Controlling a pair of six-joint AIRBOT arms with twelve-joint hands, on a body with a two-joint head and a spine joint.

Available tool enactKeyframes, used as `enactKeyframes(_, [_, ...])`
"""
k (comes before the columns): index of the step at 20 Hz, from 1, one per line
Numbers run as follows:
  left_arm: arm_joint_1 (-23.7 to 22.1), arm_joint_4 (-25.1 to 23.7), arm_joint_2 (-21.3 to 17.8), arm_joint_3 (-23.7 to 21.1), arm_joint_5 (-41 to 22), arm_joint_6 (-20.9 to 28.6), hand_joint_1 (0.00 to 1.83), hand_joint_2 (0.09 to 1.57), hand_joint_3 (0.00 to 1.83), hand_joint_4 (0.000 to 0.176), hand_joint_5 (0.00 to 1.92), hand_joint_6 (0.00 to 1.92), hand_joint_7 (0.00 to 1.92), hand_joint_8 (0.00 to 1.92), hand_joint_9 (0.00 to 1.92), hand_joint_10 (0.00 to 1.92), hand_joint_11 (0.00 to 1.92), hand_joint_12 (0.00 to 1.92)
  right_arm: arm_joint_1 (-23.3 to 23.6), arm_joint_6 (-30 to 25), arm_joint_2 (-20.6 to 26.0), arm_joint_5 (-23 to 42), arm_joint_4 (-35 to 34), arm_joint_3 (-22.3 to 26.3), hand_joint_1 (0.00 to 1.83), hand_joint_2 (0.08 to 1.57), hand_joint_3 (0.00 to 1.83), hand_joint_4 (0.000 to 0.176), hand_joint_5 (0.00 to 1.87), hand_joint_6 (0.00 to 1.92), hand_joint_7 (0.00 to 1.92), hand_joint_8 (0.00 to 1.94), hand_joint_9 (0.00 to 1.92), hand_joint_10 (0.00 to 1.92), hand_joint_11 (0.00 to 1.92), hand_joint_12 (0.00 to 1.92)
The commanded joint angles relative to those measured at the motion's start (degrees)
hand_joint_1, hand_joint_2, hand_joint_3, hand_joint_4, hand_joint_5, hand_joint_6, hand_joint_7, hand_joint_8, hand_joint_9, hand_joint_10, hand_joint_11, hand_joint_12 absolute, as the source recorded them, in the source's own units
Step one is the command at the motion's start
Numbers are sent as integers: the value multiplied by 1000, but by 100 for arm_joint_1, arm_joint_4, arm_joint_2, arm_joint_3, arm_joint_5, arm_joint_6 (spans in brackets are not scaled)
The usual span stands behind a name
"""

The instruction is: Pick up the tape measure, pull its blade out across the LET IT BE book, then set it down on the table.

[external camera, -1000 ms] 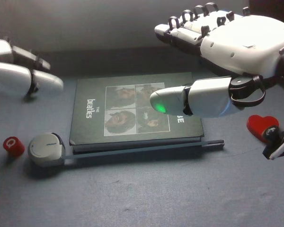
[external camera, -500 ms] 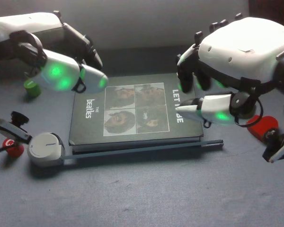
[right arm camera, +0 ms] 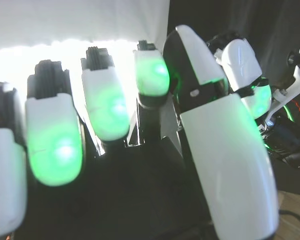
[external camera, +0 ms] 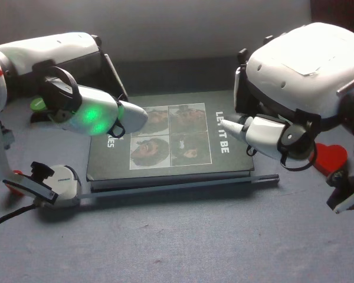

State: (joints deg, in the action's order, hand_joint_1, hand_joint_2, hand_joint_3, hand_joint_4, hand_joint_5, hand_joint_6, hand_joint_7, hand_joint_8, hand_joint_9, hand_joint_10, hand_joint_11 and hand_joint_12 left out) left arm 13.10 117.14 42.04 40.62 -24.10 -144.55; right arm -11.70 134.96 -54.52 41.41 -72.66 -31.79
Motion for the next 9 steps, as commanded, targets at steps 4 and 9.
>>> enactKeyframes(4, [63,-206,61,-71,168,195,545,1351,3,17,1283,1921,1447,1921,1528,1921,1642,1921,76,414,-38,771,22,228,639,1416,5,176,1243,1921,1532,1941,1706,1921,1845,1921])
enactKeyframes(9, [62,-346,72,-111,214,401,565,1348,1,27,1286,1921,1449,1921,1536,1921,1647,1921,50,470,-57,843,-22,264,656,1416,2,176,1234,1921,1523,1941,1708,1921,1844,1921])
